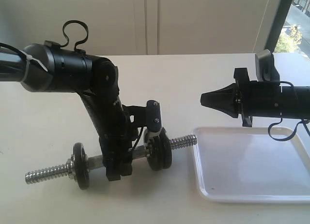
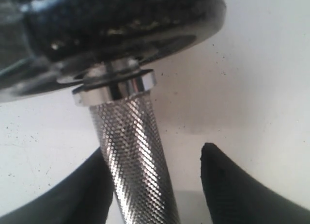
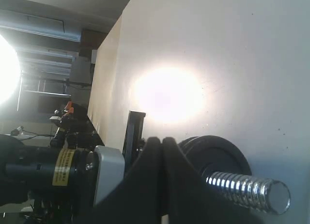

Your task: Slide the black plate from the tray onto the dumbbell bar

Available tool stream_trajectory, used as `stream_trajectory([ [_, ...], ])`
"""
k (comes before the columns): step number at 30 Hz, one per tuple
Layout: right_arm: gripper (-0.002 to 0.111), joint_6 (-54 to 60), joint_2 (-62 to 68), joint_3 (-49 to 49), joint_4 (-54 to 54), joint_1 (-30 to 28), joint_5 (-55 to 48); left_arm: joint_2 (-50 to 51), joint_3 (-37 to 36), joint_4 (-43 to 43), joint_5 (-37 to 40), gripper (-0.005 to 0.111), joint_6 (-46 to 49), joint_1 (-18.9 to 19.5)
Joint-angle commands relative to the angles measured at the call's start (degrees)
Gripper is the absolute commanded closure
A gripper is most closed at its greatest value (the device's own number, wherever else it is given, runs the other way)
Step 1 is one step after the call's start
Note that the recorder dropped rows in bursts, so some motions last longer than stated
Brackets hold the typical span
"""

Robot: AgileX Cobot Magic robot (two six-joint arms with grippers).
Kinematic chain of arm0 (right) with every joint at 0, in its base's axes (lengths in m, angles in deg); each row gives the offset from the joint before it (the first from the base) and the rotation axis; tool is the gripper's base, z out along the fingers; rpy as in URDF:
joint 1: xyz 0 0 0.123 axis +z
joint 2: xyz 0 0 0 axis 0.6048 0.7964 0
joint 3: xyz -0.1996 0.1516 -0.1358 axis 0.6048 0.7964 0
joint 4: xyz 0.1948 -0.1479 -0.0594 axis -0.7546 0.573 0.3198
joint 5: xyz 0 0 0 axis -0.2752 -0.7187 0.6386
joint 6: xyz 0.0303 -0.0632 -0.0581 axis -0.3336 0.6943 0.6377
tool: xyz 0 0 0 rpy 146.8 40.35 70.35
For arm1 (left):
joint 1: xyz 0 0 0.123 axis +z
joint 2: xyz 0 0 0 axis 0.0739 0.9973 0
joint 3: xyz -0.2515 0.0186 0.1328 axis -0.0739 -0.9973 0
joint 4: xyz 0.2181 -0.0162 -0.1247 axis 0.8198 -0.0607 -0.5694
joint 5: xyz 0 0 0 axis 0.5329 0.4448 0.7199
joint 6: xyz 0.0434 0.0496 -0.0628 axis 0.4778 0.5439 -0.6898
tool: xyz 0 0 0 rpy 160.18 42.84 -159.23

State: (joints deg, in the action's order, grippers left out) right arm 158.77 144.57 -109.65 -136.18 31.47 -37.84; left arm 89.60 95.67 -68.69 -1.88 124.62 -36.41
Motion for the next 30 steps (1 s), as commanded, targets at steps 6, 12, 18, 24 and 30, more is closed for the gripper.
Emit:
stream_trajectory([
  [6, 0.108, 1.0, -0.4, -0.2, -0.5, 0.0, -0.7, -0.9, 0.1, -0.1, 1.4, 0.034, -1.3, 0.0],
  [12, 0.108, 1.8, -0.4, -0.2, -0.5, 0.0, -0.7, -0.9, 0.1, 2.6, 1.4, 0.02, -2.9, 0.0],
  [18, 0.108, 1.8, -0.4, -0.2, -0.5, 0.0, -0.7, -1.2, 0.1, 3.9, 1.8, 0.02, -3.7, 0.0],
  [24, 0.108, 1.8, -0.4, -0.2, -0.6, 0.0, -0.7, -5.2, 0.2, 4.2, 2.4, 0.021, -3.8, 0.0],
  [30, 0.108, 2.7, -0.4, -0.2, -0.6, 0.0, -0.7, -11.9, 1.5, 5.3, 2.4, 0.027, -16.4, 0.0],
])
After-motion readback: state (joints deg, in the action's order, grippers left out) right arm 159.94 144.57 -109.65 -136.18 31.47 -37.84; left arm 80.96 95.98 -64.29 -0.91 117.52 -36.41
